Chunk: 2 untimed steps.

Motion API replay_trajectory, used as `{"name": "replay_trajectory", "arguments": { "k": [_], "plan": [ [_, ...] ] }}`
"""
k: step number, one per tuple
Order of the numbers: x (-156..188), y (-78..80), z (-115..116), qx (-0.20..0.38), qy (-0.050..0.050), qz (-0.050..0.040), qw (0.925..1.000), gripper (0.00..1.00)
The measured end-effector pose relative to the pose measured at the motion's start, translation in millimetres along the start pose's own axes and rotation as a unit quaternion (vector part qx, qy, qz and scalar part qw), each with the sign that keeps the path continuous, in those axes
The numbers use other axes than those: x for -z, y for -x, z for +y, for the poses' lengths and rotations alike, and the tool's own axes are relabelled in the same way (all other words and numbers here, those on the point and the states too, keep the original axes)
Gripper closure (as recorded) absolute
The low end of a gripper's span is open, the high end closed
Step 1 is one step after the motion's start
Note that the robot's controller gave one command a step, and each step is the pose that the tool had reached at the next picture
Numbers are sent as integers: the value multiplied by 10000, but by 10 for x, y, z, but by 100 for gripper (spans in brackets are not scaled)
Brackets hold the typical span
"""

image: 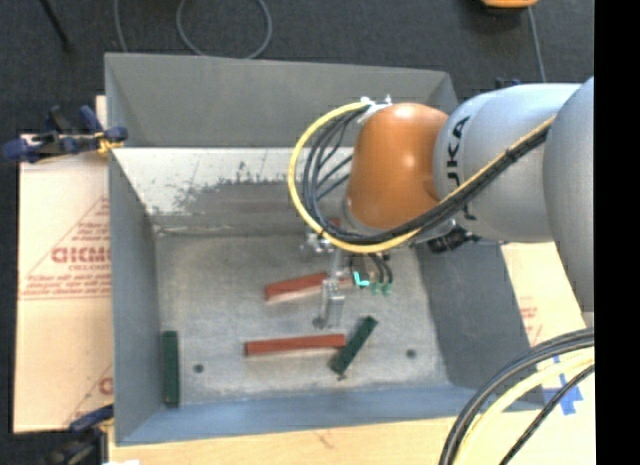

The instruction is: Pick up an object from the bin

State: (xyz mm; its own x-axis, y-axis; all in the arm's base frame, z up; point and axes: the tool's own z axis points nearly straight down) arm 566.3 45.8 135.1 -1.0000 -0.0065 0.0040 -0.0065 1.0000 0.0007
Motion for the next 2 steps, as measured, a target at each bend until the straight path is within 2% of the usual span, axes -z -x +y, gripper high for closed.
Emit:
{"name": "replay_trajectory", "arguments": {
  "k": [1,2],
  "plan": [
    [-662,827,48,421,-8,-22,9991,0],
    [-114,752,-87,2328,-20,-69,9725,0]
  ]
}}
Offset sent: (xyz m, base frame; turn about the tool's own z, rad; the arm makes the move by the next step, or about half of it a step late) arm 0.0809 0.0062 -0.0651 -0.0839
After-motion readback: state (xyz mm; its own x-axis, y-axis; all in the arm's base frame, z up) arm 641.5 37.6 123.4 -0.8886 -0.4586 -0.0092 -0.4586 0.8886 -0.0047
